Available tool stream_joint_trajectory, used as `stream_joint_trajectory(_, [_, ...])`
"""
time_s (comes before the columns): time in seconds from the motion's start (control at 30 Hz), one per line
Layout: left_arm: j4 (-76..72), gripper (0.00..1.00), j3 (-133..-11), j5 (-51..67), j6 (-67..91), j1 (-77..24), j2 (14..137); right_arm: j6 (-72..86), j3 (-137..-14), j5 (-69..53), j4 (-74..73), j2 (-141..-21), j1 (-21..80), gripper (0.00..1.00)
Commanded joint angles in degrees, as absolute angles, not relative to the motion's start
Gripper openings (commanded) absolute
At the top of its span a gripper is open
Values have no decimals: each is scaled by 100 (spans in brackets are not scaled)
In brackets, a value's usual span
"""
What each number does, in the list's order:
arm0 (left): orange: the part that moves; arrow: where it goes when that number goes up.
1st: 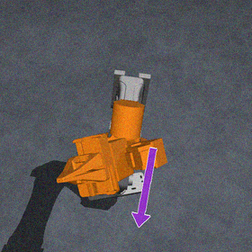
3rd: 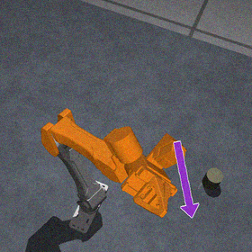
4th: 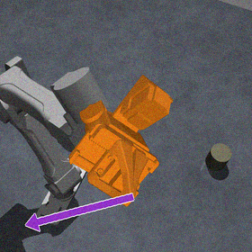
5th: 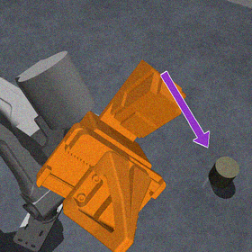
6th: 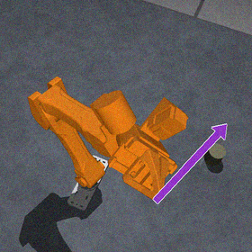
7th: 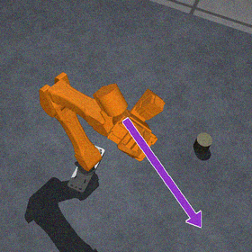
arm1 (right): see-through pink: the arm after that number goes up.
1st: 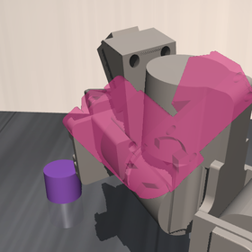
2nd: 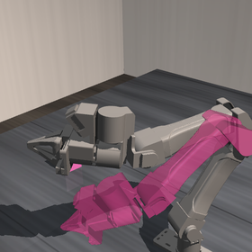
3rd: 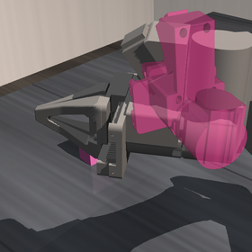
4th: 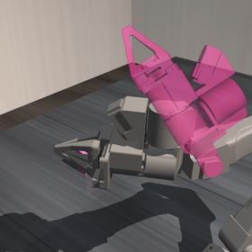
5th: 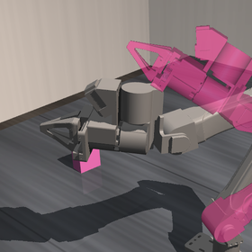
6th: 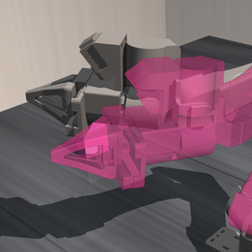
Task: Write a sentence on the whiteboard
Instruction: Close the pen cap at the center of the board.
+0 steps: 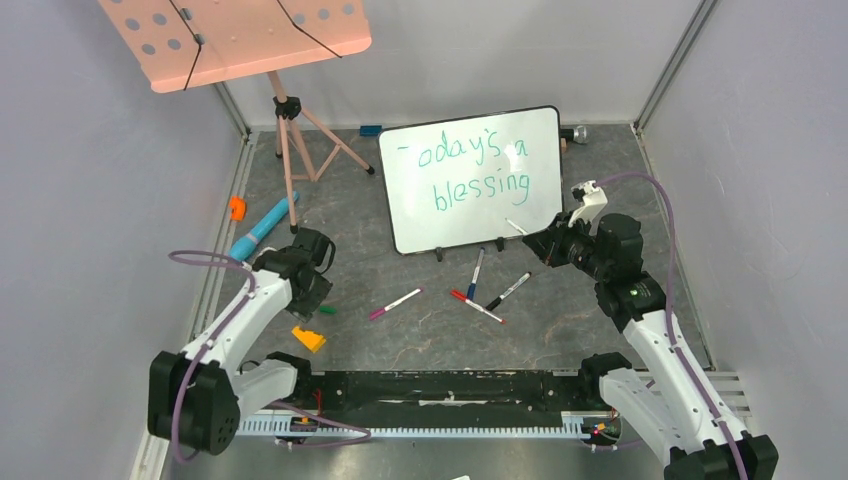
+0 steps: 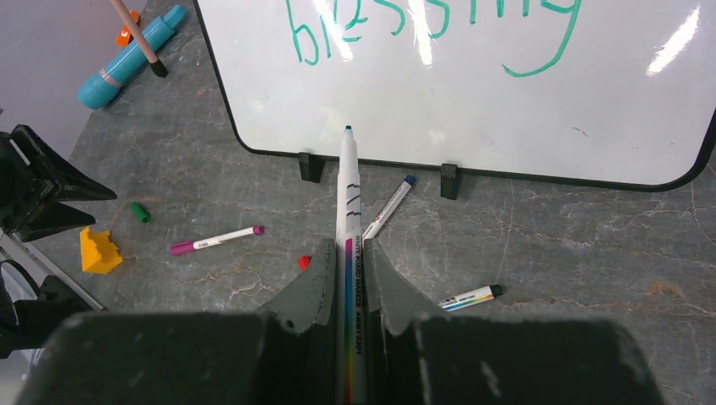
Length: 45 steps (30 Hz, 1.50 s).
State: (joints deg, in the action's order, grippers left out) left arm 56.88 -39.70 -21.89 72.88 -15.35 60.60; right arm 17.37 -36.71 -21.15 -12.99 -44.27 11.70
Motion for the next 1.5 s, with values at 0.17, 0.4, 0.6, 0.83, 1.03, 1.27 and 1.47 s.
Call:
stream_joint_trajectory(0.17, [5366, 57, -3689, -1875, 8094, -1424, 6492, 1734, -3744, -2110, -1142, -4301, 1146, 0])
stream_joint_trajectory(0.4, [4648, 56, -3437, -1884, 8070, -1416, 6886, 1758, -3728, -2180, -1134, -4307, 1143, 0])
stream_joint_trajectory(0.6, [4398, 47, -3338, -1923, 8386, -1415, 7359, 1778, -3735, -2225, -1164, -4302, 1145, 0])
stream_joint_trajectory(0.83, [4565, 2, -3159, -1837, 8863, -1407, 7181, 1849, -3596, -2610, -1057, -4290, 1138, 0])
stream_joint_trajectory(1.03, [4046, 2, -3226, -1137, 8690, -1415, 6425, 2247, -3159, -3654, -168, -4778, 1662, 0])
stream_joint_trajectory(1.27, [3602, 2, -3253, -31, 9344, -1444, 5647, 2669, -3001, -2402, 984, -5440, 3663, 0])
stream_joint_trajectory(1.47, [3525, 2, -3339, 433, 9551, -1450, 5097, 2875, -3003, -1482, 1920, -6041, 4632, 0])
